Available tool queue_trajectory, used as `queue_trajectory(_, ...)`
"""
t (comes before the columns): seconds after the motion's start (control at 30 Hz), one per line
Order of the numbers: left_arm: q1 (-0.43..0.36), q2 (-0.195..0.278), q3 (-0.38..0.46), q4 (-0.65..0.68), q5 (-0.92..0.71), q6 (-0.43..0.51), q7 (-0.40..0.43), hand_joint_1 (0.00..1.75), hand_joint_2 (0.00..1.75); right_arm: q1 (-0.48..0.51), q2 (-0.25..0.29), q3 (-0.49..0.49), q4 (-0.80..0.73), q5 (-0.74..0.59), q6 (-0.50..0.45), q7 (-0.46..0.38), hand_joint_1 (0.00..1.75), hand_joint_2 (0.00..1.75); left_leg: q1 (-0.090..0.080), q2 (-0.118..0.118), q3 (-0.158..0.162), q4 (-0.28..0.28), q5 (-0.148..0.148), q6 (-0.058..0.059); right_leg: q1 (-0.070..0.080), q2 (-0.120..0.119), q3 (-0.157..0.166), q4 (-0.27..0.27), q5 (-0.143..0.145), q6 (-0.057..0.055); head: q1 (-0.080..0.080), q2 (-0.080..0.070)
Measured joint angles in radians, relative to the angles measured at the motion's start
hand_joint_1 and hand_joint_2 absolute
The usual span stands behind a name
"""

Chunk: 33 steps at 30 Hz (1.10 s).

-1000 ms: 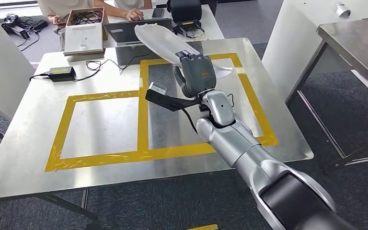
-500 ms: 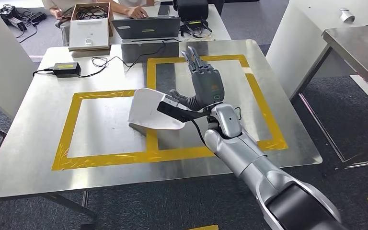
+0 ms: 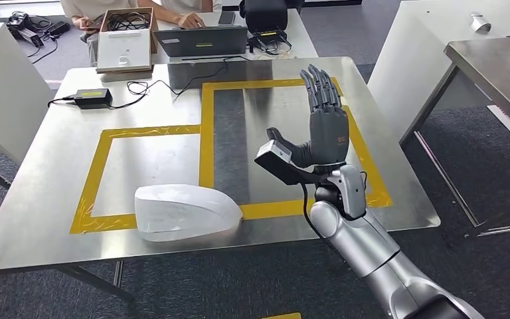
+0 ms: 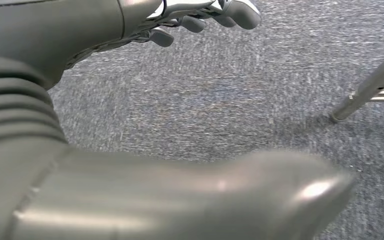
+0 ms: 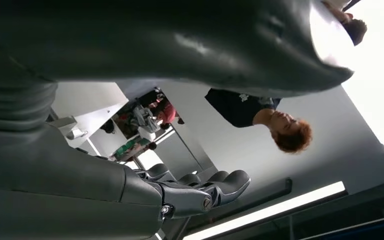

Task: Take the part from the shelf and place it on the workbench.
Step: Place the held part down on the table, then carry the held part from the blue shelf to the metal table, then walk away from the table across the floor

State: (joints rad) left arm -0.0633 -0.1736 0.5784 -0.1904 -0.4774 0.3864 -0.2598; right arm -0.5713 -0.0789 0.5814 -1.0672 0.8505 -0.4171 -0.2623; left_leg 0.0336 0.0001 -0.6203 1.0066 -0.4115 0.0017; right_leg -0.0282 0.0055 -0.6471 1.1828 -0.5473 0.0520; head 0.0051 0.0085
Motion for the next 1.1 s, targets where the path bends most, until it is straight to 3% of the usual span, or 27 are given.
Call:
queue_trajectory(0.03,0.001,0.001,0.004,0.0,0.002,0.0,0.003,0.0,0.0,0.023,-0.012,-0.011,-0.031,0.0,-0.004,0.005,0.0,0.0,0.003,0.0,-0.005,0.009,-0.002,-0.01,-0.005,-0.003,0.035,-0.064,0.023,0.006,0.001,0.0)
queue_trajectory(0.1,0.001,0.004,0.012,0.0,0.004,0.0,0.009,0.0,0.0,0.075,-0.035,-0.033,-0.087,-0.001,-0.022,0.01,0.0,0.0,0.005,-0.001,-0.012,0.023,-0.005,-0.031,-0.006,-0.003,0.077,-0.147,0.049,0.002,0.003,0.0)
queue_trajectory(0.23,0.007,0.007,0.024,0.0,0.006,-0.003,0.014,0.0,0.0,0.188,-0.085,-0.106,-0.187,-0.038,-0.095,-0.001,0.0,0.0,0.008,-0.003,-0.018,0.021,-0.003,-0.064,0.0,-0.004,0.066,-0.149,0.065,-0.042,-0.002,0.0)
queue_trajectory(0.27,0.009,0.008,0.026,0.0,0.005,-0.009,0.013,0.0,0.0,0.216,-0.094,-0.133,-0.215,-0.051,-0.108,-0.006,0.0,0.0,0.009,-0.002,-0.027,0.041,-0.024,-0.067,-0.001,-0.005,0.061,-0.151,0.072,-0.052,-0.004,0.0)
queue_trajectory(0.33,0.011,0.011,0.028,0.001,0.001,-0.022,0.009,0.0,0.0,0.275,-0.107,-0.192,-0.276,-0.081,-0.121,-0.017,0.0,0.0,0.007,-0.001,-0.063,0.143,-0.106,-0.066,0.002,-0.006,0.048,-0.153,0.085,-0.066,-0.013,0.0)
queue_trajectory(0.4,0.01,0.015,0.028,0.001,-0.005,-0.029,0.005,0.0,0.0,0.351,-0.117,-0.257,-0.344,-0.113,-0.126,-0.033,0.0,0.0,0.001,-0.001,-0.094,0.268,-0.183,-0.062,0.01,-0.009,0.034,-0.151,0.094,-0.071,-0.019,0.0)
queue_trajectory(0.43,0.01,0.017,0.029,0.001,-0.008,-0.03,0.005,0.0,0.0,0.391,-0.12,-0.29,-0.377,-0.129,-0.126,-0.043,0.0,0.0,-0.003,-0.001,-0.09,0.295,-0.198,-0.057,0.014,-0.011,0.026,-0.15,0.099,-0.073,-0.02,0.0)
queue_trajectory(0.47,0.011,0.019,0.03,0.001,-0.01,-0.03,0.005,0.0,0.0,0.431,-0.123,-0.324,-0.411,-0.147,-0.124,-0.054,0.0,0.0,-0.007,-0.001,-0.066,0.284,-0.196,-0.051,0.018,-0.012,0.019,-0.149,0.104,-0.073,-0.02,0.0)
queue_trajectory(0.5,0.011,0.02,0.032,0.001,-0.012,-0.03,0.005,0.0,0.0,0.466,-0.125,-0.357,-0.444,-0.168,-0.119,-0.067,0.0,0.0,-0.012,-0.001,-0.023,0.233,-0.181,-0.042,0.021,-0.012,0.011,-0.149,0.11,-0.073,-0.02,0.0)
queue_trajectory(0.57,0.009,0.024,0.035,0.001,-0.017,-0.031,0.008,0.0,0.0,0.53,-0.125,-0.413,-0.507,-0.219,-0.096,-0.092,0.0,0.0,-0.023,-0.002,0.075,0.092,-0.152,-0.022,0.025,-0.012,0.003,-0.147,0.121,-0.068,-0.02,0.0)
queue_trajectory(0.63,0.007,0.026,0.035,0.0,-0.02,-0.033,0.011,0.0,0.0,0.588,-0.125,-0.458,-0.562,-0.244,-0.078,-0.108,0.0,0.0,-0.032,-0.003,0.117,0.021,-0.141,-0.011,0.026,-0.013,0.001,-0.148,0.13,-0.058,-0.019,0.0)
queue_trajectory(0.7,0.008,0.026,0.036,0.0,-0.022,-0.035,0.015,0.0,0.0,0.647,-0.125,-0.499,-0.612,-0.228,-0.074,-0.11,0.0,0.0,-0.037,-0.003,0.113,0.017,-0.128,0.0,0.023,-0.013,0.003,-0.154,0.141,-0.044,-0.019,0.0)
queue_trajectory(0.77,0.009,0.027,0.037,0.0,-0.024,-0.035,0.019,0.0,0.0,0.703,-0.125,-0.544,-0.66,-0.21,-0.075,-0.107,0.0,0.0,-0.035,0.001,0.107,0.009,-0.109,0.015,0.019,-0.01,-0.003,-0.142,0.123,-0.031,-0.017,0.0)
queue_trajectory(0.8,0.009,0.027,0.037,0.0,-0.024,-0.035,0.021,0.0,0.0,0.727,-0.125,-0.566,-0.681,-0.208,-0.075,-0.106,0.0,0.0,-0.033,0.003,0.101,0.006,-0.099,0.021,0.018,-0.009,-0.014,-0.111,0.089,-0.026,-0.014,0.0)
queue_trajectory(0.87,0.009,0.026,0.04,0.0,-0.021,-0.035,0.026,0.0,0.0,0.768,-0.125,-0.606,-0.718,-0.221,-0.07,-0.107,0.0,0.0,-0.032,0.007,0.081,0.007,-0.081,0.027,0.017,-0.007,-0.048,0.005,-0.009,-0.016,-0.008,0.0)
queue_trajectory(0.9,0.009,0.025,0.042,0.001,-0.019,-0.035,0.028,0.0,0.0,0.785,-0.125,-0.625,-0.733,-0.232,-0.066,-0.109,0.0,0.0,-0.032,0.008,0.069,0.009,-0.073,0.028,0.016,-0.007,-0.062,0.068,-0.045,-0.013,-0.006,0.0)
queue_trajectory(0.93,0.01,0.024,0.044,0.001,-0.016,-0.035,0.03,0.0,0.0,0.799,-0.125,-0.642,-0.744,-0.244,-0.06,-0.111,0.0,0.0,-0.032,0.009,0.055,0.012,-0.065,0.027,0.016,-0.007,-0.064,0.108,-0.06,-0.01,-0.005,0.0)
queue_trajectory(0.97,0.01,0.023,0.047,0.001,-0.015,-0.035,0.032,0.0,0.0,0.811,-0.125,-0.658,-0.754,-0.252,-0.057,-0.113,0.0,0.0,-0.032,0.01,0.042,0.016,-0.058,0.026,0.015,-0.007,-0.049,0.115,-0.054,-0.009,-0.004,0.0)
queue_trajectory(1.0,0.01,0.022,0.049,0.001,-0.014,-0.035,0.032,0.0,0.0,0.819,-0.125,-0.671,-0.763,-0.257,-0.055,-0.115,0.0,0.0,-0.031,0.011,0.029,0.02,-0.051,0.024,0.014,-0.007,-0.014,0.082,-0.033,-0.01,-0.003,0.0)
queue_trajectory(1.03,0.009,0.021,0.05,0.001,-0.014,-0.035,0.032,0.0,0.0,0.824,-0.125,-0.681,-0.771,-0.259,-0.054,-0.117,0.0,0.0,-0.031,0.012,0.018,0.025,-0.045,0.022,0.014,-0.007,0.037,0.019,-0.011,-0.011,-0.003,0.0)
queue_trajectory(1.1,0.007,0.02,0.051,0.001,-0.014,-0.035,0.032,0.0,0.0,0.831,-0.127,-0.696,-0.786,-0.262,-0.054,-0.119,0.0,0.0,-0.033,0.013,0.003,0.033,-0.034,0.012,0.017,-0.007,0.13,-0.114,0.004,-0.022,-0.002,0.0)
